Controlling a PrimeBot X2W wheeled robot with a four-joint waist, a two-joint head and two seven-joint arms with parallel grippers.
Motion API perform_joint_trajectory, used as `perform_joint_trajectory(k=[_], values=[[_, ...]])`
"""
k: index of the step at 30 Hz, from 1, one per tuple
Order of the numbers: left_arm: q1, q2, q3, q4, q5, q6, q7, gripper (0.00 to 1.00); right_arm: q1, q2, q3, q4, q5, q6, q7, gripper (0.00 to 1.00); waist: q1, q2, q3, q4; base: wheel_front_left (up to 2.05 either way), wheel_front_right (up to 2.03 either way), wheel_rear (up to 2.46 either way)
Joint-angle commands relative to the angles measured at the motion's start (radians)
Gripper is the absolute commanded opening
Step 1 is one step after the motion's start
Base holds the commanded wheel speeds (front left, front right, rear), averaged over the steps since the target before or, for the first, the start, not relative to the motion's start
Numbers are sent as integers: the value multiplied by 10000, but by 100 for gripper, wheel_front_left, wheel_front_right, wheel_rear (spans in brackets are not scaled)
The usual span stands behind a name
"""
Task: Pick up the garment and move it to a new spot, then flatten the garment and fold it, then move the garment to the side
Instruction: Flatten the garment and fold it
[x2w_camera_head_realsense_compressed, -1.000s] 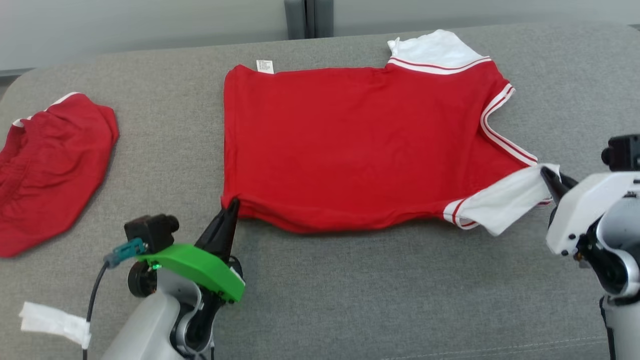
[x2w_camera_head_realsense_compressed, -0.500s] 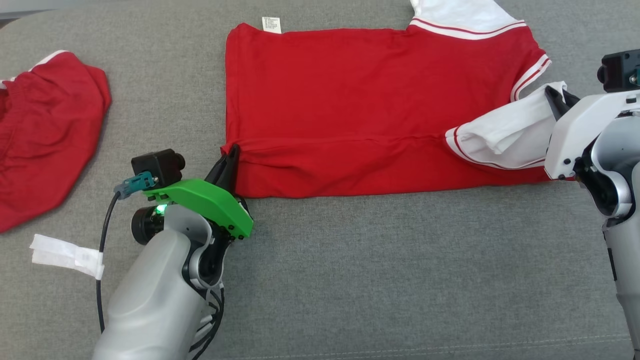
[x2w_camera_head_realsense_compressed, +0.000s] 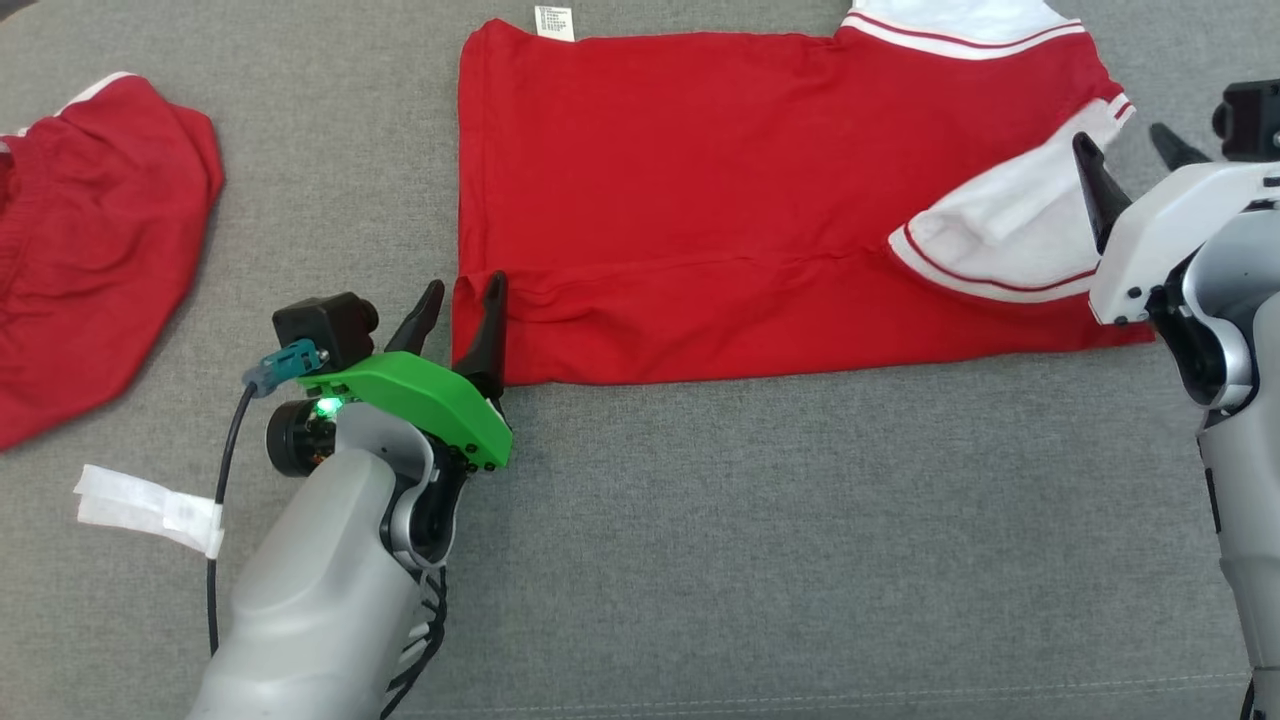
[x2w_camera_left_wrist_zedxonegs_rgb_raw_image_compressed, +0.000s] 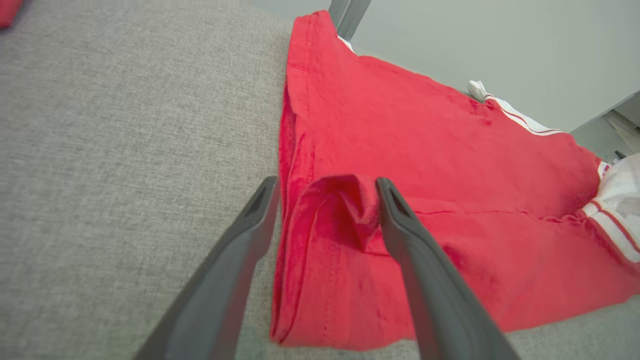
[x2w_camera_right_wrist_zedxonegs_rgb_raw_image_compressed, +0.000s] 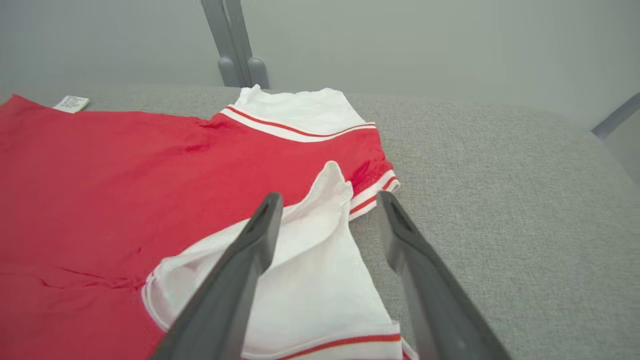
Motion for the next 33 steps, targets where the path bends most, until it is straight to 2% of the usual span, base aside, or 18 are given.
perform_joint_trajectory(k=[1, 8, 15, 23, 33], values=[[-52, 140, -36, 23, 191, 21, -183, 100, 83, 78, -137, -95, -16, 1, -163, 100, 0, 0, -127, -4, 0, 0, 0], [868, 730, -380, -413, 1077, 768, -759, 100, 1300, 311, -812, -1175, -208, 1, 557, 100, 0, 0, -578, -120, 0, 0, 0], [1390, 894, -694, -744, 1336, 1032, -565, 100, 2405, 652, -1544, -1695, -764, 1, 1323, 100, 0, 0, -598, -164, 0, 0, 0], [1160, 819, -898, -696, 1497, 1409, -347, 100, 2203, 988, -2045, -734, -1118, 1, 1006, 100, 0, 0, -347, -165, 0, 0, 0], [806, 637, -1070, -235, 1579, 1689, -35, 100, 1322, 988, -1771, 994, -902, 0, 662, 100, 0, 0, 149, -179, 0, 0, 0]])
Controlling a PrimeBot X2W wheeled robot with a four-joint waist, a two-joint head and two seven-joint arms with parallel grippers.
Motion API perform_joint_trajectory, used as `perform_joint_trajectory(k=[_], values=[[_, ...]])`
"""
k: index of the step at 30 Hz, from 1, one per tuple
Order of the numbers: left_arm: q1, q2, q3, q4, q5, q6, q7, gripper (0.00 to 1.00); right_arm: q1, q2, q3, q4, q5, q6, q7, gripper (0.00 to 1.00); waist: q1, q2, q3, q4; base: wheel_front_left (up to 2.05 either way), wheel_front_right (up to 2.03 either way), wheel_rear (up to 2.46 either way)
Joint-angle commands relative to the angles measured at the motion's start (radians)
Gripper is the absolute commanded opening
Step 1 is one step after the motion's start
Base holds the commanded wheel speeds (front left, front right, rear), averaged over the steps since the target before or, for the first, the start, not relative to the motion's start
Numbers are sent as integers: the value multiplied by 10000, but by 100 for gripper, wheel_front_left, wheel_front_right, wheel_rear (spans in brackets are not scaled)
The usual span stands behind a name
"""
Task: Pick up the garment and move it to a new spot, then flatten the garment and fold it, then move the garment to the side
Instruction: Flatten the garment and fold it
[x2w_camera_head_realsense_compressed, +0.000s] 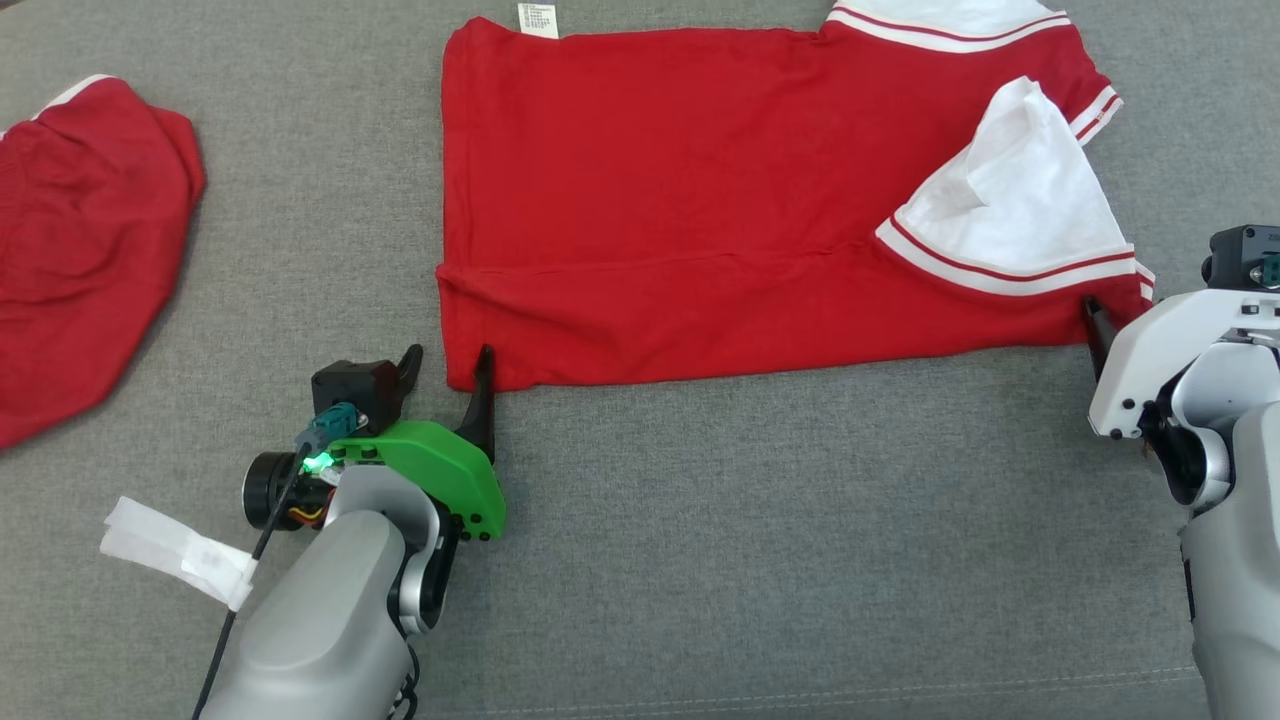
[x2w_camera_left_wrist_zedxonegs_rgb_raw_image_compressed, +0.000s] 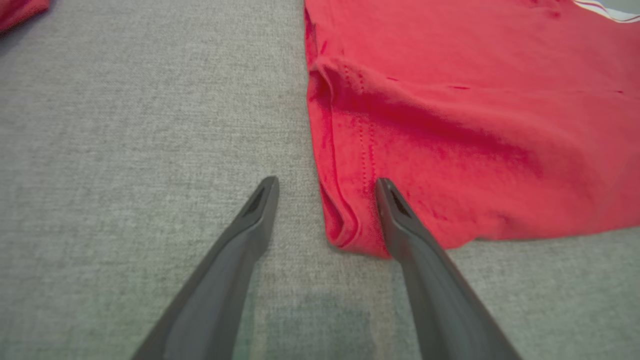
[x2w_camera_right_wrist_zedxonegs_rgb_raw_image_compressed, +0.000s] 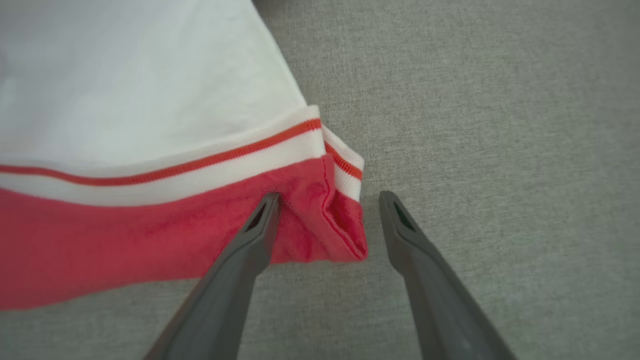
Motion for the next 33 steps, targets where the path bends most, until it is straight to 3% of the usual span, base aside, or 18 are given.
perform_joint_trajectory(k=[1, 2, 3, 4, 5, 9, 15, 21, 28, 33], values=[[-38, -20, -18, 154, -13, 31, 91, 100, -157, 30, 68, 201, 52, -2, -38, 100, 0, 0, 88, -12, 0, 0, 0], [-43, -66, -52, 213, -70, -51, 172, 100, -209, 25, 97, 357, 106, -2, -66, 100, 0, 0, 111, -17, 0, 0, 0], [-59, -80, -83, 255, -64, -96, 199, 37, -244, 25, 130, 468, 153, -2, -69, 90, 0, 0, 123, -20, 0, 0, 0], [-64, -106, -117, 315, -89, -152, 212, 0, -280, 42, 155, 575, 200, -2, -149, 22, 0, 0, 125, -25, 0, 0, 0], [-39, -130, -141, 371, -132, -219, 248, 0, -289, 70, 160, 663, 253, -2, -184, 0, 0, 0, 111, -30, 0, 0, 0], [200, -191, -184, 506, -278, -373, 267, 0, -81, 82, -33, 746, 459, -2, -539, 0, 0, 0, -128, -7, 0, 0, 0], [860, 80, 19, 238, -507, -424, -65, 0, 725, 312, -278, -131, 837, -2, -913, 0, 0, 0, -709, -37, 0, 0, 0], [1667, 442, 43, -598, -597, -202, -110, 0, 2054, 357, -577, -1618, 1038, -11, -500, 0, 0, 0, -1125, -6, 0, 0, 0], [2703, 882, -82, -1629, -688, 175, 253, 0, 3985, 1171, -1456, -3192, 1224, -11, 155, 0, 0, 0, -1465, 63, 0, 0, 0], [3308, 1162, 8, -2164, -857, 545, 505, 0, 4491, 1354, -1680, -3147, 1388, -13, 62, 0, 0, 0, -1536, -8, 0, 0, 0]])
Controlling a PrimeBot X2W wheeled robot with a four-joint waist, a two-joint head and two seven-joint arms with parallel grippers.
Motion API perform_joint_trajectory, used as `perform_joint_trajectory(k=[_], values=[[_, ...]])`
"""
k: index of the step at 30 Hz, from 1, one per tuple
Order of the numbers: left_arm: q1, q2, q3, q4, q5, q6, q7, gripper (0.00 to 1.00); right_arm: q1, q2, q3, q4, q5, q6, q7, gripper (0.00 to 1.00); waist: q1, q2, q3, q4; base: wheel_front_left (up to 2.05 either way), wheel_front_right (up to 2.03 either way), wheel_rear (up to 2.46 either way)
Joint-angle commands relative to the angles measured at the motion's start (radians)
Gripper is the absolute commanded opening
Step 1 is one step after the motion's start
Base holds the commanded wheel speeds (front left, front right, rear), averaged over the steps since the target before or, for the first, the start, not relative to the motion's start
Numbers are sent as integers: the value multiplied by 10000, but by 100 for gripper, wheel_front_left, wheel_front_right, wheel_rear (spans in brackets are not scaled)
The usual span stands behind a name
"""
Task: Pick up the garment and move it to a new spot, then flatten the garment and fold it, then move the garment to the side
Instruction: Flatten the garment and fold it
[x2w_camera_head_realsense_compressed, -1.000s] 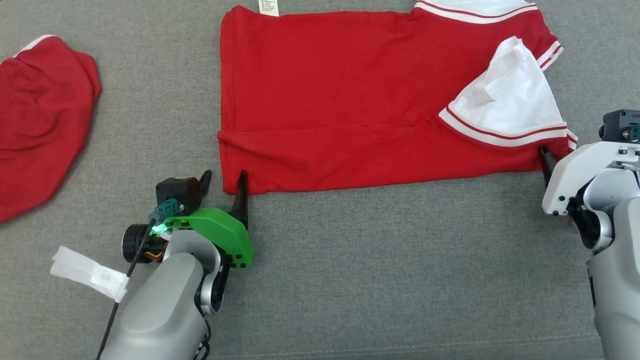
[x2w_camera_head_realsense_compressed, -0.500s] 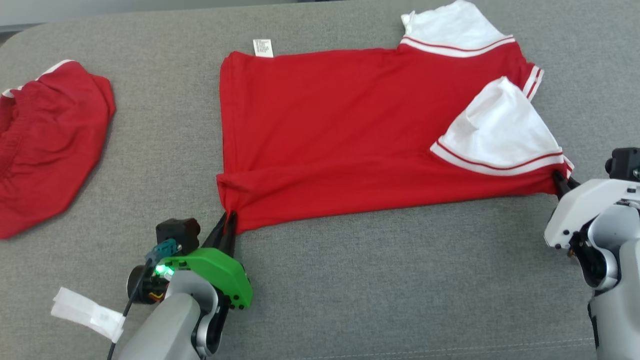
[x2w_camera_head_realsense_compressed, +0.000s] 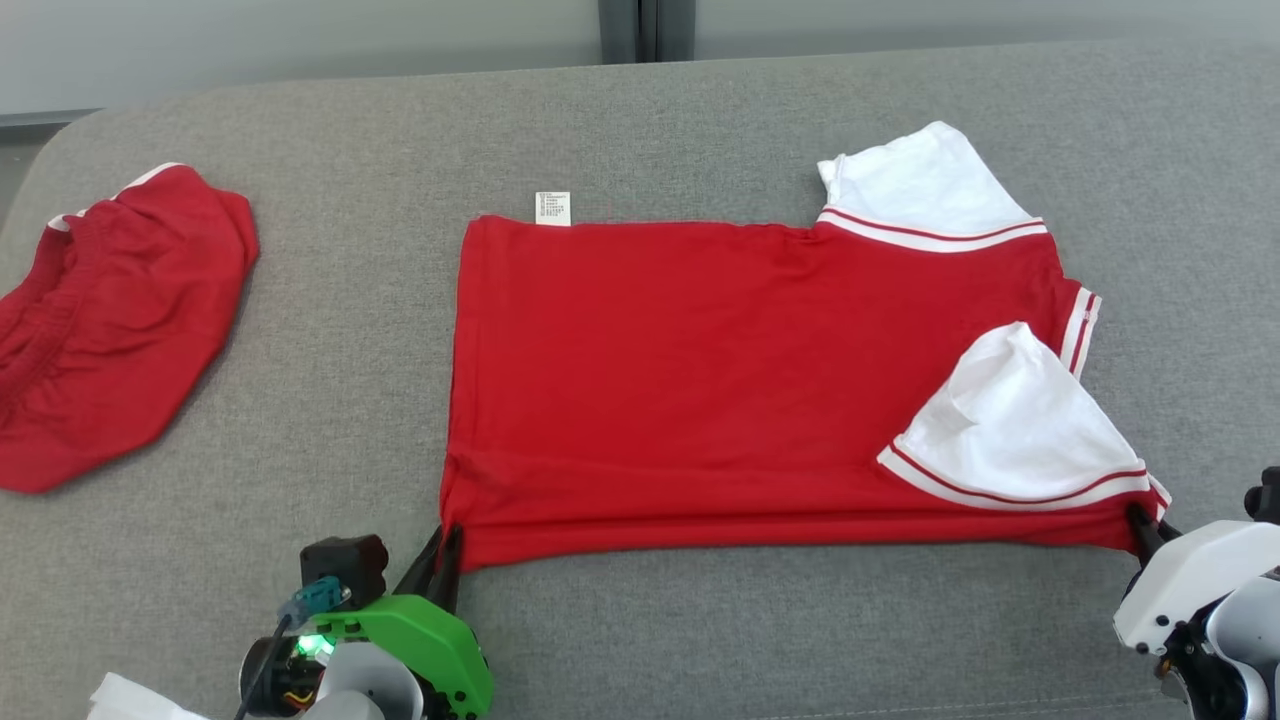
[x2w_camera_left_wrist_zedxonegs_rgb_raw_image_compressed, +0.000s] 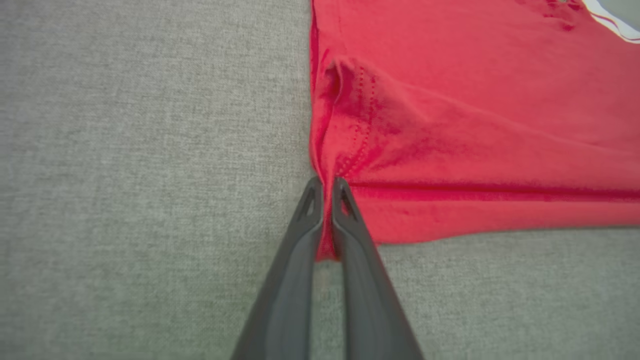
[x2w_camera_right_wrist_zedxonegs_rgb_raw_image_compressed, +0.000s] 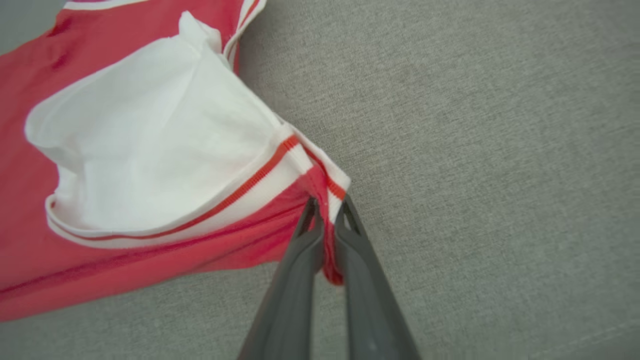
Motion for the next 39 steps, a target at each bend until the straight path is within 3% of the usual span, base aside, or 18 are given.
perform_joint_trajectory(k=[1, 2, 3, 4, 13, 18, 21, 25, 31, 39], values=[[258, 274, 130, -79, -123, 167, 41, 0, 95, -81, -167, 64, 15, -26, -155, 0, 0, 0, -10, -26, 0, 0, 0], [382, 304, 153, -189, -182, 225, 76, 0, 118, -73, -187, 179, 1, -28, -181, 1, 0, 0, -17, -34, 0, 0, 0], [463, 307, 166, -283, -242, 237, 105, 24, 131, -68, -196, 307, 72, -29, -160, 42, 0, 0, -17, -36, 0, 0, 0], [517, 338, 164, -385, -236, 244, 111, 100, 113, -68, -174, 397, 80, -28, -173, 100, 0, 0, -12, -38, 0, 0, 0], [293, 584, 293, -1340, -322, 430, 424, 100, -819, -52, 184, -275, -433, -16, -44, 100, 0, 0, 66, -77, 0, 0, 0], [-750, 993, 392, -1875, -184, 366, 1144, 100, -2285, -846, 886, -469, -527, -13, 832, 100, 0, 0, 345, -19, 0, 0, 0], [-1846, 1041, 274, -1621, -168, 171, 1947, 100, -3482, -1660, 1604, -67, -490, -19, 1481, 100, 0, 0, 661, 62, 0, 0, 0], [-3448, 618, 416, -961, -421, 66, 2713, 100, -5180, -2295, 2334, 689, -69, -14, 1860, 100, 0, 0, 1276, 142, 0, 0, 0], [-5503, 215, 250, 587, -235, 20, 3606, 100, -7357, -2855, 3329, 2190, 190, -14, 1712, 100, 0, 0, 2179, 127, 0, 0, 0], [-7211, -219, 66, 1723, -176, -340, 4201, 100, -9043, -3116, 4203, 3772, 439, -14, 1054, 100, 0, 0, 2873, 70, 0, 0, 0]])
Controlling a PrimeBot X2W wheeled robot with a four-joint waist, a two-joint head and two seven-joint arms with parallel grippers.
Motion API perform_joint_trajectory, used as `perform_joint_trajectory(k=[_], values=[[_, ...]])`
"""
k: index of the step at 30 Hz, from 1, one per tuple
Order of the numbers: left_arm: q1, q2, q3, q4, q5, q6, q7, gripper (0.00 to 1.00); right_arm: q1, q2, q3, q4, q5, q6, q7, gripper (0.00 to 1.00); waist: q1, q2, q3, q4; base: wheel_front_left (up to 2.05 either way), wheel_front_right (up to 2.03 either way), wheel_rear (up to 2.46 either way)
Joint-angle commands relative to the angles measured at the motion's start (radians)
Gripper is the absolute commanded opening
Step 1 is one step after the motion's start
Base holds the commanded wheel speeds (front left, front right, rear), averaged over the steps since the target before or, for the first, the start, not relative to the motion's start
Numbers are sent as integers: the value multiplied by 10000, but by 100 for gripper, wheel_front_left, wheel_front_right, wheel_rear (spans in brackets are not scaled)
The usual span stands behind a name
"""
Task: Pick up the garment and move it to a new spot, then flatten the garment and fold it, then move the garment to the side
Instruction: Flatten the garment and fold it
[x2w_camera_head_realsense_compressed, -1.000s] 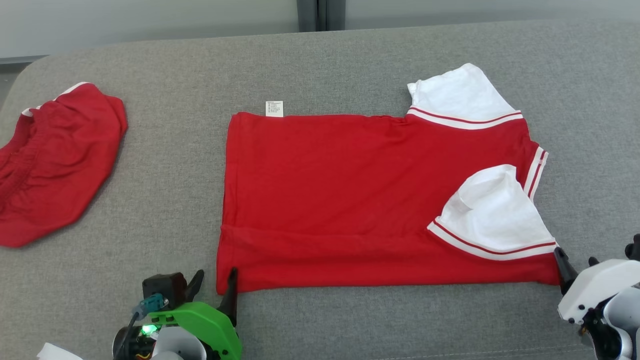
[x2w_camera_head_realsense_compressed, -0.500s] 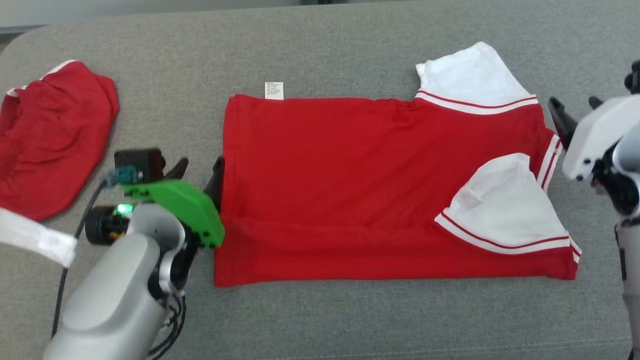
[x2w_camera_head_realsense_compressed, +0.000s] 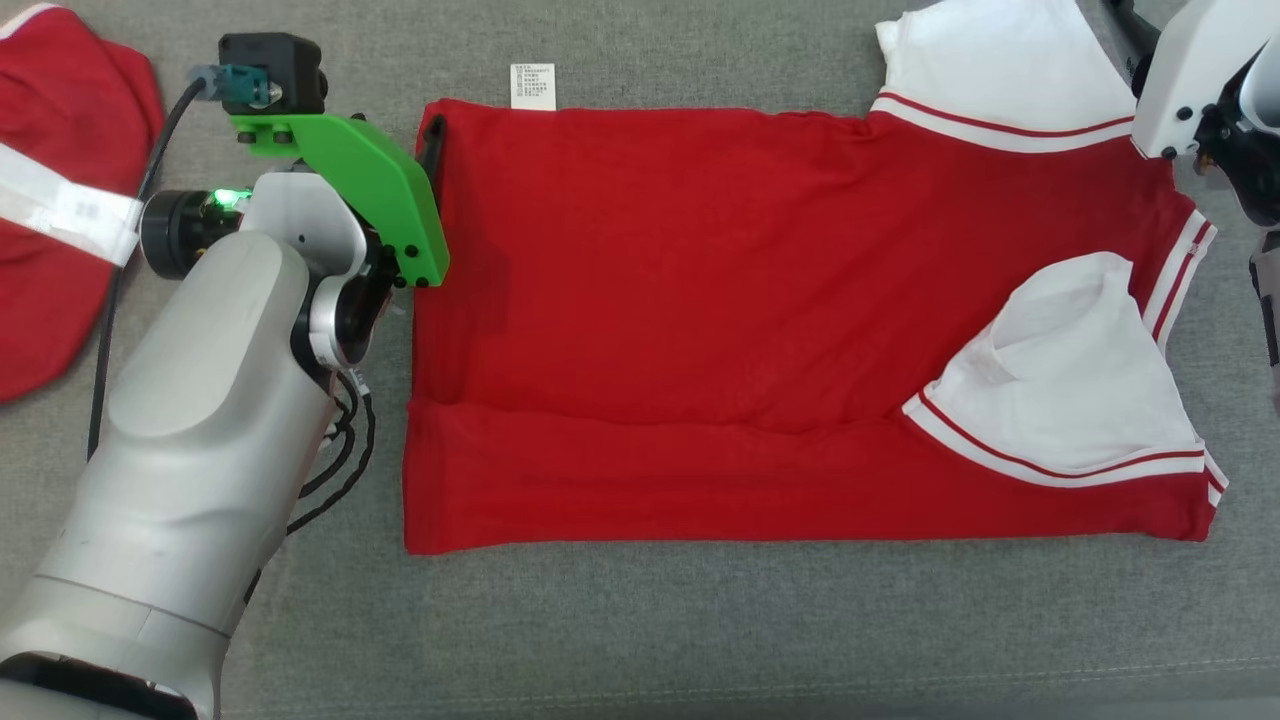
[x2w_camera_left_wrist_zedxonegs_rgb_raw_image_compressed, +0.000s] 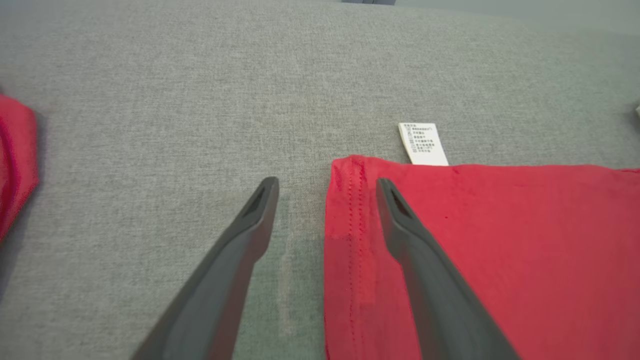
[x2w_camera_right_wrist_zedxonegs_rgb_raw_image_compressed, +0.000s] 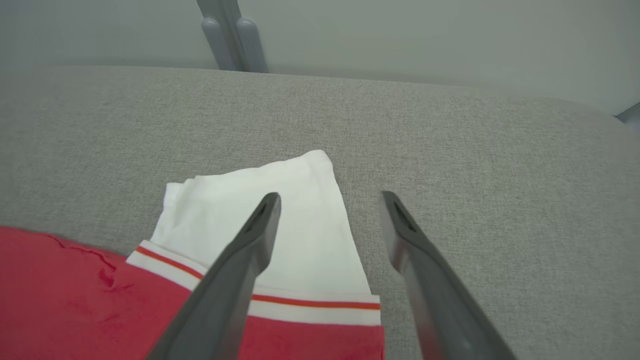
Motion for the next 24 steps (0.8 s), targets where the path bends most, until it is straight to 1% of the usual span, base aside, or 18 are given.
perform_joint_trajectory(k=[1, 5, 11, 14, 15, 16, 17, 18, 19, 20, 24], values=[[-230, -56, -36, 129, 109, -36, 49, 100, -178, -75, 150, 149, 36, 1, -157, 100, 0, -1, 290, -15, 0, 0, 0], [-605, -115, -211, 549, 154, -203, 258, 100, -612, -108, 598, 614, 187, 1, -375, 100, 0, -1, 359, -76, 0, 0, 0], [-943, -138, -307, 1077, 259, -315, 157, 100, -1154, -192, 1162, 1130, 332, 1, -547, 100, 0, -1, 560, -227, 0, 0, 0], [-1062, -209, -305, 1265, 80, -468, 340, 100, -1430, -225, 1374, 1326, 400, 1, -533, 100, 0, -1, 670, -278, 0, 0, 0], [-1124, -215, -319, 1346, 37, -527, 450, 94, -1533, -249, 1453, 1408, 424, 1, -513, 100, 0, -1, 726, -291, 0, 0, 0], [-1146, -230, -333, 1412, -5, -564, 541, 82, -1602, -264, 1511, 1459, 441, 1, -515, 100, 0, -1, 767, -295, 0, 0, 0], [-1140, -264, -314, 1468, -50, -626, 615, 49, -1687, -295, 1595, 1548, 437, 1, -502, 100, 0, -1, 814, -297, 0, 0, 0], [-1167, -278, -304, 1498, -58, -663, 646, 34, -1756, -303, 1652, 1612, 460, 1, -452, 100, 0, -1, 862, -301, 0, 0, 0], [-1227, -279, -293, 1513, -84, -687, 642, 8, -1848, -302, 1710, 1679, 511, 1, -440, 100, 0, -1, 925, -305, 0, 0, 0], [-1268, -274, -304, 1528, -102, -762, 651, 0, -1912, -308, 1781, 1741, 536, 1, -387, 100, 0, -1, 970, -304, 0, 0, 0], [-1397, -233, -201, 1544, -260, -933, 684, 0, -2207, -469, 2049, 2044, 611, 1, -170, 100, 0, -1, 1178, -238, 0, 0, 0]])
